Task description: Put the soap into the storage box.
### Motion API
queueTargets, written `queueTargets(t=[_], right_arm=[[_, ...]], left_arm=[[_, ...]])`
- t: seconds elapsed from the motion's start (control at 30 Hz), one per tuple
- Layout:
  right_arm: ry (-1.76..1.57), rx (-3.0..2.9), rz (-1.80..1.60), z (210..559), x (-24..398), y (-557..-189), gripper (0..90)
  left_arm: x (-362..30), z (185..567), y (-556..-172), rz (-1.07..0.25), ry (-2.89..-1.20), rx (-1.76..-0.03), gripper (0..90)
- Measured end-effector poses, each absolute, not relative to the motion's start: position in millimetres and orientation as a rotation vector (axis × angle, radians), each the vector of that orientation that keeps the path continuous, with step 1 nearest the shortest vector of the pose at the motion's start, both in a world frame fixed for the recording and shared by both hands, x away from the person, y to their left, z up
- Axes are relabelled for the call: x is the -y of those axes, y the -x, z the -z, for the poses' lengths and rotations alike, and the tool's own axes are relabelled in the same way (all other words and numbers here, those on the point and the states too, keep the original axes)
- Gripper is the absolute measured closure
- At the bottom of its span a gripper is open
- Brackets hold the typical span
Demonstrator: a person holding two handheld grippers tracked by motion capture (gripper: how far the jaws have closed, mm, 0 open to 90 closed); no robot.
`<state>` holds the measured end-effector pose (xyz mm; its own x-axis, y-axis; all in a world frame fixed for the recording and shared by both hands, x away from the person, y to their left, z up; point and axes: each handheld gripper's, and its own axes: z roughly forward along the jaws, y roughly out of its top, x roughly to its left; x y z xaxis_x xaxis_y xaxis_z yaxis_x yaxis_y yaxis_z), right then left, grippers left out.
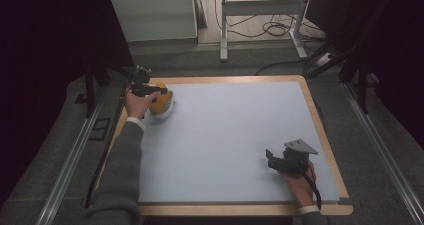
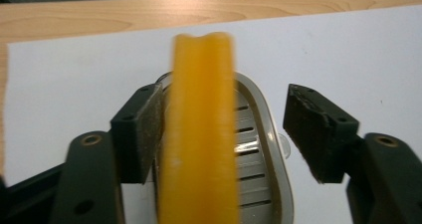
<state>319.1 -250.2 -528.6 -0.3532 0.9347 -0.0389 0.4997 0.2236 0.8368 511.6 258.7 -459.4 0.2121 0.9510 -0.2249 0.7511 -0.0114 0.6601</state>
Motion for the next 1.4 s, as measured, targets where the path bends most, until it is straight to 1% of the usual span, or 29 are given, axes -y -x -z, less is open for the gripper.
queueTargets(t=[0.07, 0.1, 0.2, 0.4, 0.6, 0.67, 0.73, 0.93, 1.17, 1.33, 1.4], right_arm=[[-1.318, -1.950, -1.020, 528.6, 250.1, -319.1, 10.4], [-1.319, -1.951, -1.021, 528.6, 250.1, -319.2, 10.4], [-1.319, -1.951, -1.022, 528.7, 250.3, -319.3, 10.4], [-1.319, -1.949, -1.018, 528.7, 249.9, -319.1, 10.4], [-1.318, -1.947, -1.021, 528.7, 250.2, -319.1, 10.4], [-1.318, -1.948, -1.022, 528.6, 250.4, -319.1, 10.4], [-1.318, -1.947, -1.025, 528.6, 250.6, -319.0, 10.4], [-1.310, -1.942, -1.034, 528.5, 250.6, -318.2, 10.4], [-1.309, -1.945, -1.040, 528.4, 250.7, -318.0, 10.4], [-1.305, -1.946, -1.042, 528.4, 250.9, -318.0, 10.4], [-1.301, -1.948, -1.038, 528.5, 250.6, -317.9, 10.4]], left_arm=[[-259.8, 457.4, -508.8, -0.408, -1.815, -1.601, 25.3], [-262.1, 456.5, -506.7, -0.414, -1.816, -1.593, 23.8], [-267.8, 454.0, -500.3, -0.423, -1.789, -1.570, 22.1], [-272.3, 444.1, -480.5, -0.459, -1.822, -1.489, 18.7], [-270.6, 436.5, -454.3, -0.439, -1.812, -1.398, 19.9], [-267.3, 435.9, -443.7, -0.423, -1.833, -1.365, 19.9], [-263.2, 436.4, -432.1, -0.421, -1.852, -1.328, 20.0], [-252.2, 442.6, -398.6, -0.358, -1.882, -1.230, 20.8], [-240.5, 459.6, -359.6, -0.304, -1.918, -1.157, 22.5], [-238.5, 475.5, -337.7, -0.281, -1.899, -1.163, 22.9], [-237.7, 484.8, -329.7, -0.269, -1.915, -1.168, 23.2]])
